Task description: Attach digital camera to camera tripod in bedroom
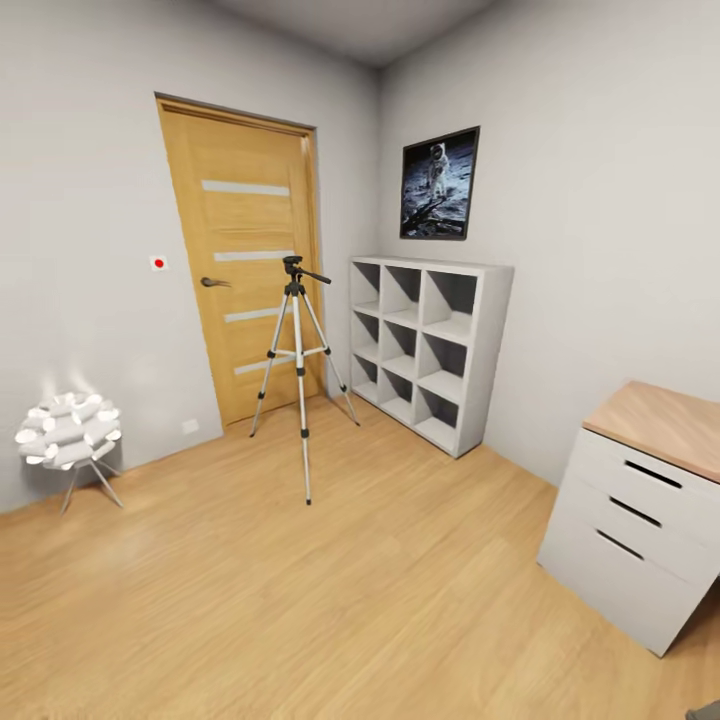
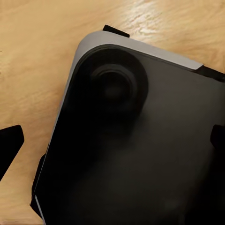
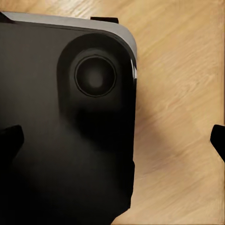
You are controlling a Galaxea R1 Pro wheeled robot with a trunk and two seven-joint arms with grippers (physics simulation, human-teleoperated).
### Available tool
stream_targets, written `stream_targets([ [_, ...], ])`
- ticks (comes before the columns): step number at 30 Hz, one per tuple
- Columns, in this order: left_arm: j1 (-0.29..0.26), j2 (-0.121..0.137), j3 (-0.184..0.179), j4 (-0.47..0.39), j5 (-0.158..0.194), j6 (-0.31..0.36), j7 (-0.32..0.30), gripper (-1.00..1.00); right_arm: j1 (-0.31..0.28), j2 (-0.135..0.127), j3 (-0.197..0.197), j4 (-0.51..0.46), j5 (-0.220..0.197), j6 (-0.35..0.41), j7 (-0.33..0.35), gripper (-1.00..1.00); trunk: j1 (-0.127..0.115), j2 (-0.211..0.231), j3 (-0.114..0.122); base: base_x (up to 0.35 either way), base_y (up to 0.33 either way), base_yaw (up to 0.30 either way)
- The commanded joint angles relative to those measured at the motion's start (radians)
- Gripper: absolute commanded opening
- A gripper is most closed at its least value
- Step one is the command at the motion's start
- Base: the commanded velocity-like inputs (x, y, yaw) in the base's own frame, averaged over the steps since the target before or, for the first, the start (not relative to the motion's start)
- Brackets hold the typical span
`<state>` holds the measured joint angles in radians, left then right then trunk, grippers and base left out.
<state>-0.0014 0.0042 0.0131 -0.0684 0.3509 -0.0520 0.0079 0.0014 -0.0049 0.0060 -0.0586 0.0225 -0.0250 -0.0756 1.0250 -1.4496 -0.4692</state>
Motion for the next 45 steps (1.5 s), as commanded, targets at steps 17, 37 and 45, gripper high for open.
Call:
stream_targets([
  [17, 0.000, -0.001, 0.001, -0.001, 0.013, -0.002, 0.007, 1.00, 0.000, -0.002, 0.002, -0.006, -0.001, -0.053, -0.007, 1.00, 0.000, 0.000, -0.001, 0.000, 0.000, 0.270],
  [37, 0.000, -0.003, 0.001, -0.001, 0.013, -0.003, 0.009, 1.00, 0.001, -0.004, 0.002, -0.004, 0.001, -0.054, -0.007, 1.00, 0.000, 0.000, -0.001, 0.000, 0.000, 0.270],
  [45, 0.000, -0.003, 0.002, -0.001, 0.013, -0.003, 0.009, 1.00, 0.000, -0.002, 0.003, 0.000, 0.001, -0.055, -0.006, 1.00, 0.000, 0.000, -0.001, 0.000, 0.000, 0.270],
])
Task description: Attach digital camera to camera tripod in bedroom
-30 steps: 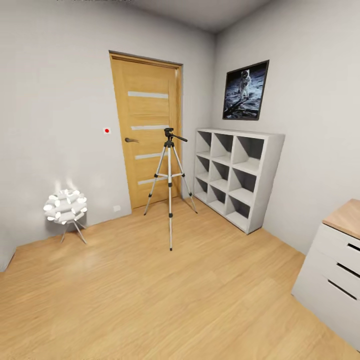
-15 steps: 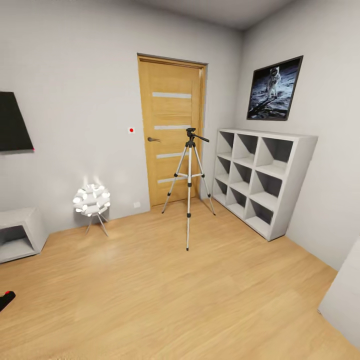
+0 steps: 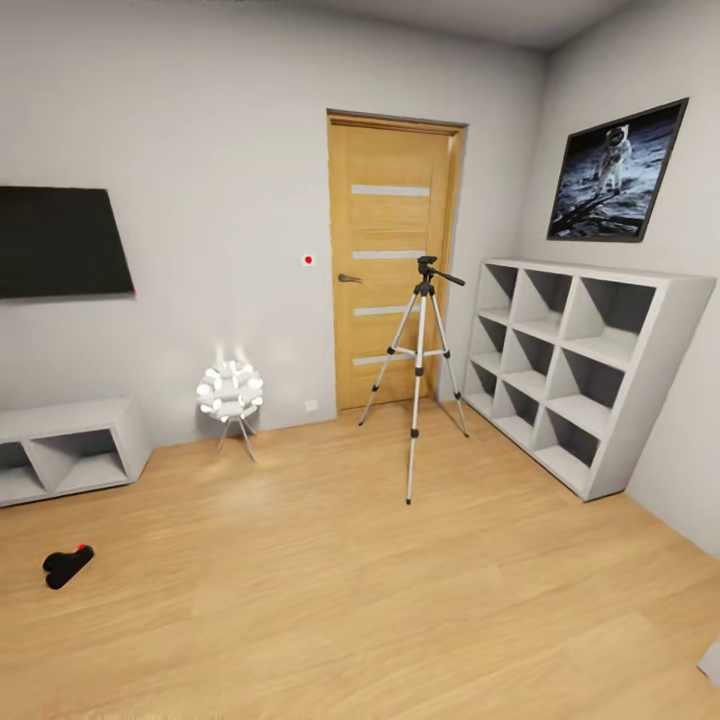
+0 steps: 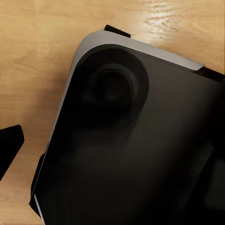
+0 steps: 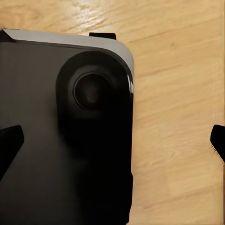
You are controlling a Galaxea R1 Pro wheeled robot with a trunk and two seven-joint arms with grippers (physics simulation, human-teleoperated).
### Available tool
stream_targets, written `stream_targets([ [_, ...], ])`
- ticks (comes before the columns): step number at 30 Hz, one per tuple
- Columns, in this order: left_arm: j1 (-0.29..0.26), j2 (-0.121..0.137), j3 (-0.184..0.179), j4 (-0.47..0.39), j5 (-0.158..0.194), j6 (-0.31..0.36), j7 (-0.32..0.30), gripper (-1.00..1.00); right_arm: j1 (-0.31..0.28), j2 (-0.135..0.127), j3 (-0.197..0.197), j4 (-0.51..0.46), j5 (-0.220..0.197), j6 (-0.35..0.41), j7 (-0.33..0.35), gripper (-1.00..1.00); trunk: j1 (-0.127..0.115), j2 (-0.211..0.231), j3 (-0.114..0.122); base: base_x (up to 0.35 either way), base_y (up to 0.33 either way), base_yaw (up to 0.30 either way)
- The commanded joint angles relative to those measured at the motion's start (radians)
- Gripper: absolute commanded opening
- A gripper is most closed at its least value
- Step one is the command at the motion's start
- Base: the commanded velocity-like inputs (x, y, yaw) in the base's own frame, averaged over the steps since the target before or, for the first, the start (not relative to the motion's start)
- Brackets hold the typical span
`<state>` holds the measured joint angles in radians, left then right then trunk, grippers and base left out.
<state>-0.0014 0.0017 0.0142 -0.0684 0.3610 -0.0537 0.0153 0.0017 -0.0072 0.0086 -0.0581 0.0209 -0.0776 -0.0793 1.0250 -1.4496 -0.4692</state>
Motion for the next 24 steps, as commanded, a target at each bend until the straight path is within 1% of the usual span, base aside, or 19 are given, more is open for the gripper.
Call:
stream_targets([
  [1, 0.000, 0.000, 0.001, -0.001, 0.003, -0.002, 0.002, 1.00, 0.000, 0.000, 0.001, 0.000, 0.002, -0.001, -0.002, 1.00, 0.000, 0.000, -0.001, 0.000, 0.000, 0.270],
  [24, 0.000, -0.002, 0.001, -0.001, 0.003, -0.002, 0.002, 1.00, 0.000, -0.001, 0.000, 0.000, 0.002, -0.002, -0.004, 1.00, 0.000, 0.000, -0.001, 0.000, 0.000, 0.270],
])
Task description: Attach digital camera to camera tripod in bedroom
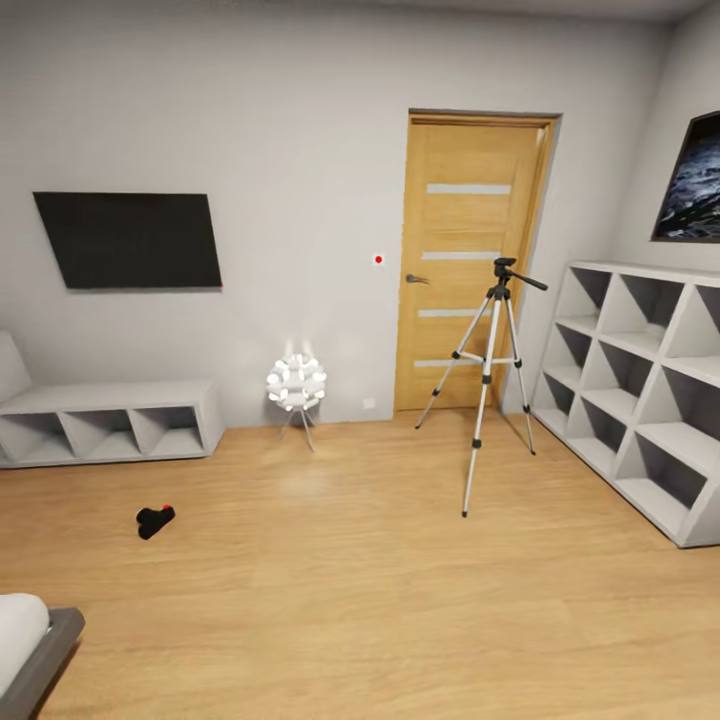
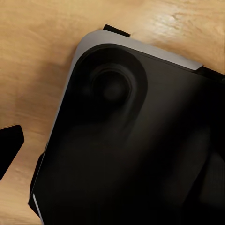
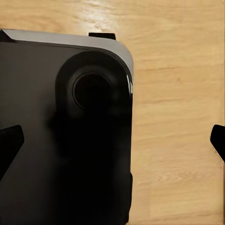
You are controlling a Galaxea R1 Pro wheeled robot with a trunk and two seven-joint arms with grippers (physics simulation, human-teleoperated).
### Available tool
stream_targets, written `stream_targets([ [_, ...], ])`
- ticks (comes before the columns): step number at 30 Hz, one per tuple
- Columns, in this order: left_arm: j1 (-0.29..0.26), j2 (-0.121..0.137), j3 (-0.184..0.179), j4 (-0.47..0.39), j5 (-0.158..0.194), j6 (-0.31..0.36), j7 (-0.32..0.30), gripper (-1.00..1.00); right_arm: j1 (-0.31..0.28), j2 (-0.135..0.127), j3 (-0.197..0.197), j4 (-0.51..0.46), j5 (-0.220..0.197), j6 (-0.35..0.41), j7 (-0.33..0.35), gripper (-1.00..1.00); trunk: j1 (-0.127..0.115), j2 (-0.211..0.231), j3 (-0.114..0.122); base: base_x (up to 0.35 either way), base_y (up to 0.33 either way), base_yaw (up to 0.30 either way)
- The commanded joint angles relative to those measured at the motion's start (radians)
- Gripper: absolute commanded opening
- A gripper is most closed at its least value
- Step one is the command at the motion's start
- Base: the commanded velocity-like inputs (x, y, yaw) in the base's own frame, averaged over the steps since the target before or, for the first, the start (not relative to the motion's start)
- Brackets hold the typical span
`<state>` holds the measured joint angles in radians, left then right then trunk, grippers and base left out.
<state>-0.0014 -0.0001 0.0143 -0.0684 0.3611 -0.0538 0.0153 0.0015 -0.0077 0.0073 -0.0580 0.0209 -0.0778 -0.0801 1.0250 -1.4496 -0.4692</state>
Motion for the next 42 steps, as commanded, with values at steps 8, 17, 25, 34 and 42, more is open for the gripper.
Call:
stream_targets([
  [8, 0.000, -0.001, 0.001, -0.001, 0.002, -0.001, 0.002, 1.00, 0.000, 0.000, 0.000, 0.000, 0.002, -0.002, -0.003, 1.00, 0.000, 0.000, -0.001, 0.000, 0.000, 0.270],
  [17, 0.000, -0.001, 0.001, -0.001, 0.002, -0.001, 0.002, 1.00, 0.000, 0.000, 0.000, -0.002, 0.002, -0.002, -0.003, 1.00, 0.000, 0.000, -0.001, 0.000, 0.000, 0.270],
  [25, 0.000, -0.001, 0.001, -0.001, 0.002, -0.001, 0.002, 1.00, 0.000, 0.000, 0.000, -0.003, 0.002, -0.006, -0.003, 1.00, 0.000, 0.000, -0.001, 0.000, 0.000, 0.270],
  [34, 0.000, -0.001, 0.001, -0.001, 0.002, -0.001, 0.002, 1.00, 0.000, 0.000, 0.000, -0.003, 0.002, -0.006, -0.003, 1.00, 0.000, 0.000, -0.001, 0.000, 0.000, 0.270],
  [42, 0.000, -0.001, 0.001, -0.001, 0.002, -0.001, 0.002, 1.00, 0.000, 0.000, 0.002, -0.003, 0.003, -0.004, -0.002, 1.00, 0.000, 0.000, -0.001, 0.000, 0.000, 0.270],
])
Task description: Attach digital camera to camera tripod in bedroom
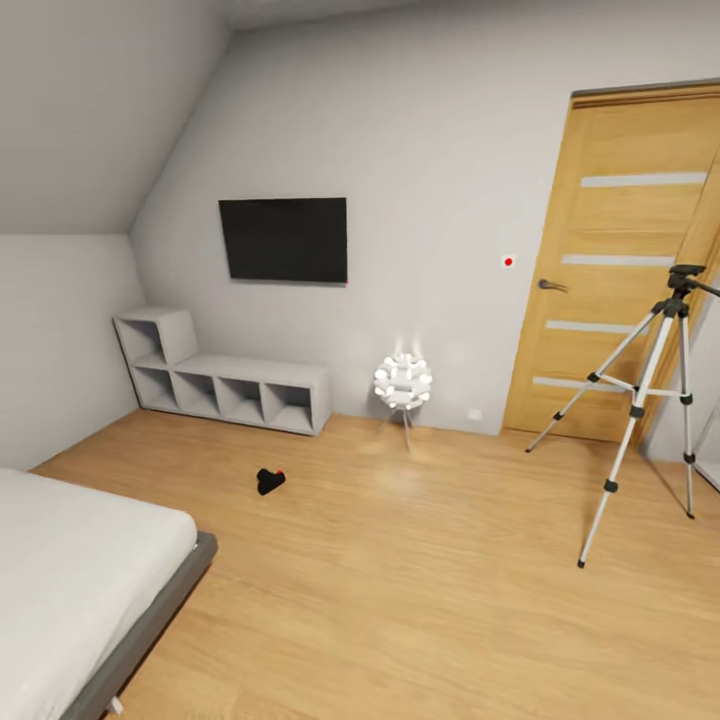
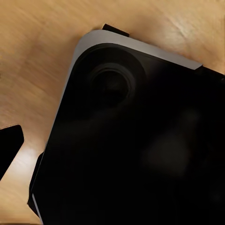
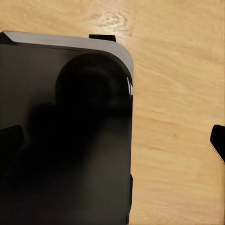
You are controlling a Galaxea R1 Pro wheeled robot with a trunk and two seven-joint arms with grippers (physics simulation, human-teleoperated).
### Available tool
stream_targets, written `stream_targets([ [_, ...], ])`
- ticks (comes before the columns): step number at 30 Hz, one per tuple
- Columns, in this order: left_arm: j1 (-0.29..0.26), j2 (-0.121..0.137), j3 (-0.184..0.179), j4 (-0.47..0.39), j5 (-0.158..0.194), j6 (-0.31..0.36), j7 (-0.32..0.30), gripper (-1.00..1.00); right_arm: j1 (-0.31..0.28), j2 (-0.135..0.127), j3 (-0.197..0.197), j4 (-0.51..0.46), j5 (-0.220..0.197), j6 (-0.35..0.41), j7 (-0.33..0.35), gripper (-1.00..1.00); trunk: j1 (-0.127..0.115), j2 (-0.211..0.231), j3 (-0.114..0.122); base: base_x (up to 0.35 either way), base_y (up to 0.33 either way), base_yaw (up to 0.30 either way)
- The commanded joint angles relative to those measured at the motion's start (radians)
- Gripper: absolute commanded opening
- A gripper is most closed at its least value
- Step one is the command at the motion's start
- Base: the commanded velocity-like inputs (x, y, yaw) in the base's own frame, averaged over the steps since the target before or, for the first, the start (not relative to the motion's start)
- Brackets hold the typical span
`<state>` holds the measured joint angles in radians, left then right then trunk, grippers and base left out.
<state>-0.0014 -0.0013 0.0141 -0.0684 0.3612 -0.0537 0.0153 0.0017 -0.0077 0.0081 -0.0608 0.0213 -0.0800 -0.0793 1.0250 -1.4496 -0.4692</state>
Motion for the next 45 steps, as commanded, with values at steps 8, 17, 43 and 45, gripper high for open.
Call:
stream_targets([
  [8, 0.000, 0.000, 0.001, -0.001, 0.002, -0.002, 0.002, 1.00, 0.001, 0.000, 0.001, -0.001, 0.002, -0.001, -0.003, 1.00, 0.000, 0.000, -0.001, 0.000, 0.000, 0.261],
  [17, 0.000, 0.000, -0.004, 0.004, -0.004, 0.000, 0.002, 1.00, 0.001, -0.003, 0.000, -0.001, 0.002, -0.004, -0.003, 1.00, 0.000, 0.000, -0.001, 0.124, 0.000, 0.055],
  [43, 0.000, 0.000, -0.010, 0.007, -0.007, 0.008, 0.002, 1.00, 0.000, -0.006, 0.000, -0.004, 0.002, -0.002, -0.004, 1.00, 0.000, 0.000, -0.001, 0.314, 0.000, 0.001],
  [45, 0.000, 0.000, -0.010, 0.007, -0.007, 0.008, 0.002, 1.00, 0.000, -0.006, 0.000, -0.004, 0.002, -0.002, -0.004, 1.00, 0.000, 0.000, -0.001, 0.321, 0.000, 0.000],
])
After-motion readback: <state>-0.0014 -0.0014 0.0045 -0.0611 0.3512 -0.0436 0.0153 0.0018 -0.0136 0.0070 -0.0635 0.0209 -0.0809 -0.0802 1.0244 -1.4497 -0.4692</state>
